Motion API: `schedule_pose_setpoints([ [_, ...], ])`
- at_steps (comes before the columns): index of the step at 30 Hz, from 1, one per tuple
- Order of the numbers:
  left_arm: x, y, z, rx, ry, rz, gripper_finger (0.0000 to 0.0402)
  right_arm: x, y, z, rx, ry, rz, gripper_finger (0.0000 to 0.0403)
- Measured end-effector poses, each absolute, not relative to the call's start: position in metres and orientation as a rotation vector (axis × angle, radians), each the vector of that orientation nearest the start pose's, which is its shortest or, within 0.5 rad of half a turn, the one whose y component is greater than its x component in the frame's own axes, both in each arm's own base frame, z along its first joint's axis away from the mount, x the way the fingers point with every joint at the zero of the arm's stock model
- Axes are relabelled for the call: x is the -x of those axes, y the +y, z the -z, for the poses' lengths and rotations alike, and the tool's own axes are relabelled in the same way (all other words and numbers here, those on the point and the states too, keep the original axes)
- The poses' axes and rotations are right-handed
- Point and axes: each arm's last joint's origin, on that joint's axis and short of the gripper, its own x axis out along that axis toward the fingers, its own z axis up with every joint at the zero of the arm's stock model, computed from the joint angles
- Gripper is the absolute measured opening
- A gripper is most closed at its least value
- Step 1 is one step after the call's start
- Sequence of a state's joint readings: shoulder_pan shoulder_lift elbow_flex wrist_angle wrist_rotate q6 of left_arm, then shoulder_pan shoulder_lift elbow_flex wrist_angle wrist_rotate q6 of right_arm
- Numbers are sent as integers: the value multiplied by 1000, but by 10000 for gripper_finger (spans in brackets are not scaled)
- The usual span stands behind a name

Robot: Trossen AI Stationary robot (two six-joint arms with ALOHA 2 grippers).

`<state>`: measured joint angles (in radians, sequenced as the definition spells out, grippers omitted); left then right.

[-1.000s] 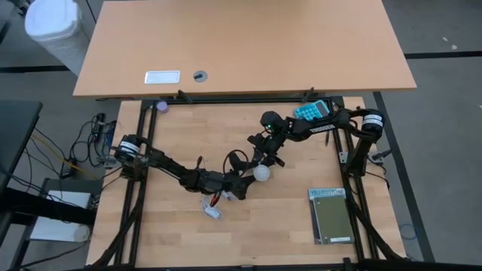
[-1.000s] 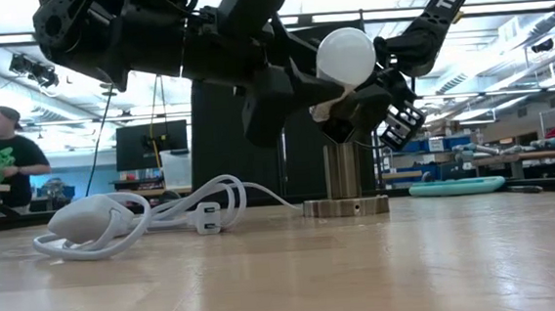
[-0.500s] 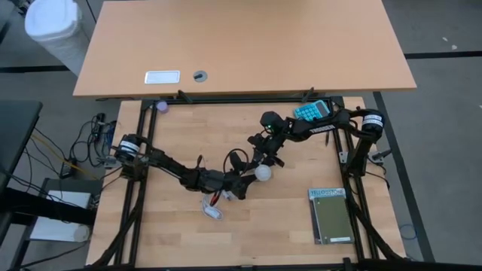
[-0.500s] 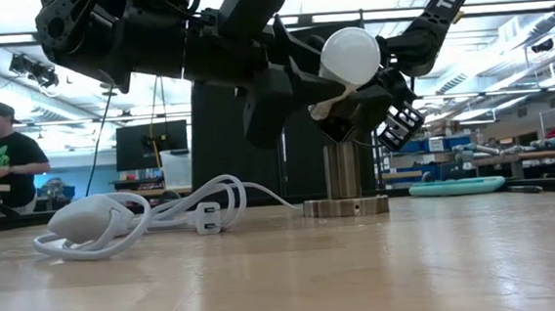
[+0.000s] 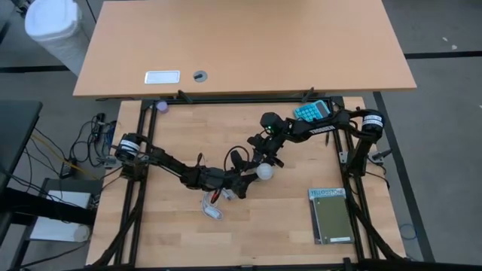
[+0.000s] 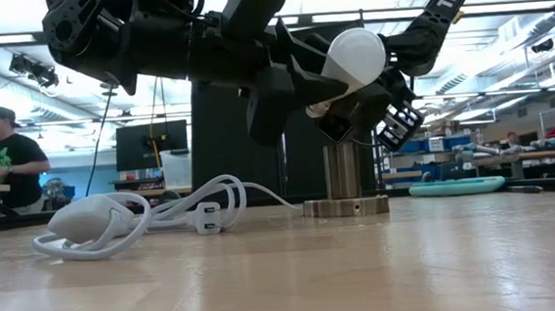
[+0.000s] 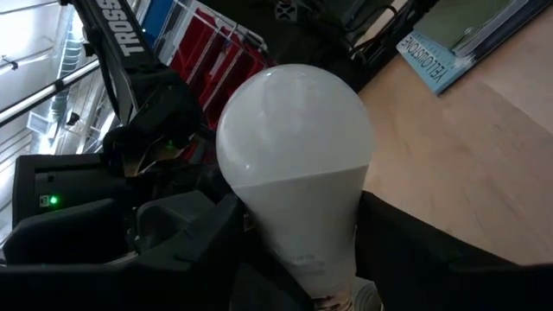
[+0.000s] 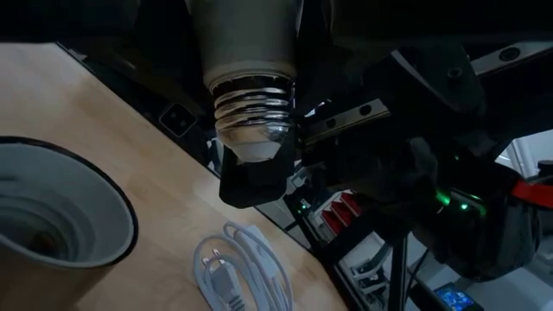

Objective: Screw lightbulb
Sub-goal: Insert the lightbulb into the socket

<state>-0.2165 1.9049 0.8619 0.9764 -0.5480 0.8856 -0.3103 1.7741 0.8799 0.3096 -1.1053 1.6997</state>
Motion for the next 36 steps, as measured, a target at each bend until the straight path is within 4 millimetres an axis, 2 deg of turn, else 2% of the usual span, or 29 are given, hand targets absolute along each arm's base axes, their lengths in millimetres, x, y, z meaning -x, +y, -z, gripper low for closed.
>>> schedule_pose_setpoints([
  [6, -369, -65, -165, -899, 209, -288, 223, -333, -80, -164, -1923, 1013, -191, 179],
  [18, -369, -65, -167, -890, 195, -294, 222, -335, -80, -166, -1902, 991, -206, 249],
  [26, -369, -64, -167, -810, 181, -309, 206, -331, -105, -171, -1872, 855, -211, 263],
  [36, -369, -62, -167, -729, 178, -335, 202, -323, -124, -179, -1786, 755, -217, 263],
])
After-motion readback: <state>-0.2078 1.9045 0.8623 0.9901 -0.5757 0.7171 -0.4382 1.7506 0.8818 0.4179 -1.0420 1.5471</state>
